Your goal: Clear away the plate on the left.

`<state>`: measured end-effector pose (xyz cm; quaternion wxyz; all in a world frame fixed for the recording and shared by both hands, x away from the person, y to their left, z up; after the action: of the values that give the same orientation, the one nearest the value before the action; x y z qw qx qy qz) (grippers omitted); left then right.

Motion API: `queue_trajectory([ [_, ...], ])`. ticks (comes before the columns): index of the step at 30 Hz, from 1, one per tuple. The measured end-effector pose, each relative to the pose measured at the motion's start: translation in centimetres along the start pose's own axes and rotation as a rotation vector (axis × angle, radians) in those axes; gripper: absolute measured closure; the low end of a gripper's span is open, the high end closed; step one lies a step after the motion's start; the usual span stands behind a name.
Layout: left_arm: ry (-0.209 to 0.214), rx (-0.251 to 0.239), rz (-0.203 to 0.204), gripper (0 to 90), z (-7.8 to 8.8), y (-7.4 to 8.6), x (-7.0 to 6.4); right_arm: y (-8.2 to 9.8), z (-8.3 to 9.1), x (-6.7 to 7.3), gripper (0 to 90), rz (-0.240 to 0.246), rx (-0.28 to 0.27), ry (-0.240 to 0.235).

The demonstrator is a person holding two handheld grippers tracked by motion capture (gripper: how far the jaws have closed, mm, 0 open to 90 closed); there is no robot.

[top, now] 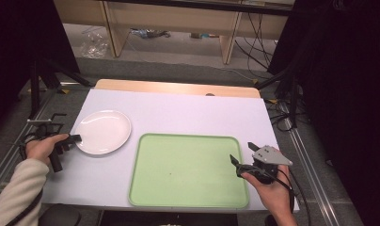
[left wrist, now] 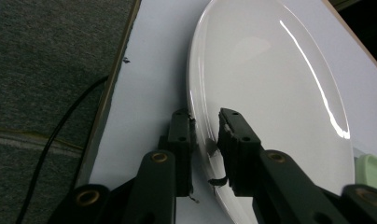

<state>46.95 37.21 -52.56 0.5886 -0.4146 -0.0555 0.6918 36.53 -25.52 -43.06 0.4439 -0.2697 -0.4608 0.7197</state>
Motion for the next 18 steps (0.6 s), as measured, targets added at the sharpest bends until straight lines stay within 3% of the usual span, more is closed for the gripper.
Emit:
queue_trajectory([
  [9,0.053,-0.026,0.03,80.1,0.1,0.0,0.1,-0.1,0.0,-0.2,24.0,0.012,-0.014,0.008],
  [10,0.07,-0.053,0.025,80.1,0.2,-0.2,-0.1,-0.1,0.0,-0.2,24.0,0.012,-0.013,0.008],
  [15,0.092,-0.093,-0.005,84.9,1.4,-0.9,-1.3,-0.1,0.0,-0.2,24.0,0.007,-0.022,0.011],
  [16,0.116,-0.108,-0.039,85.8,1.9,-1.2,-1.9,-0.2,0.1,-0.1,24.0,0.007,-0.023,0.009],
  [18,0.137,-0.116,-0.056,86.8,2.2,-1.3,-2.5,-0.2,0.1,-0.2,24.0,0.009,-0.023,0.012],
])
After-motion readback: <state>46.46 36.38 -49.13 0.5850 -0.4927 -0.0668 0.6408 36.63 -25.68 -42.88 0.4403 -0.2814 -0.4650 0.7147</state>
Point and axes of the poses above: each handheld gripper's, and its own axes: z roughly backward along the jaws, y roughly out of its underside, x roughly to its left, the point moved 4 cm from there along -z, roughly forward along the jaws, and after that the axes turned 12 degrees about -z, right-handed, at the moved point
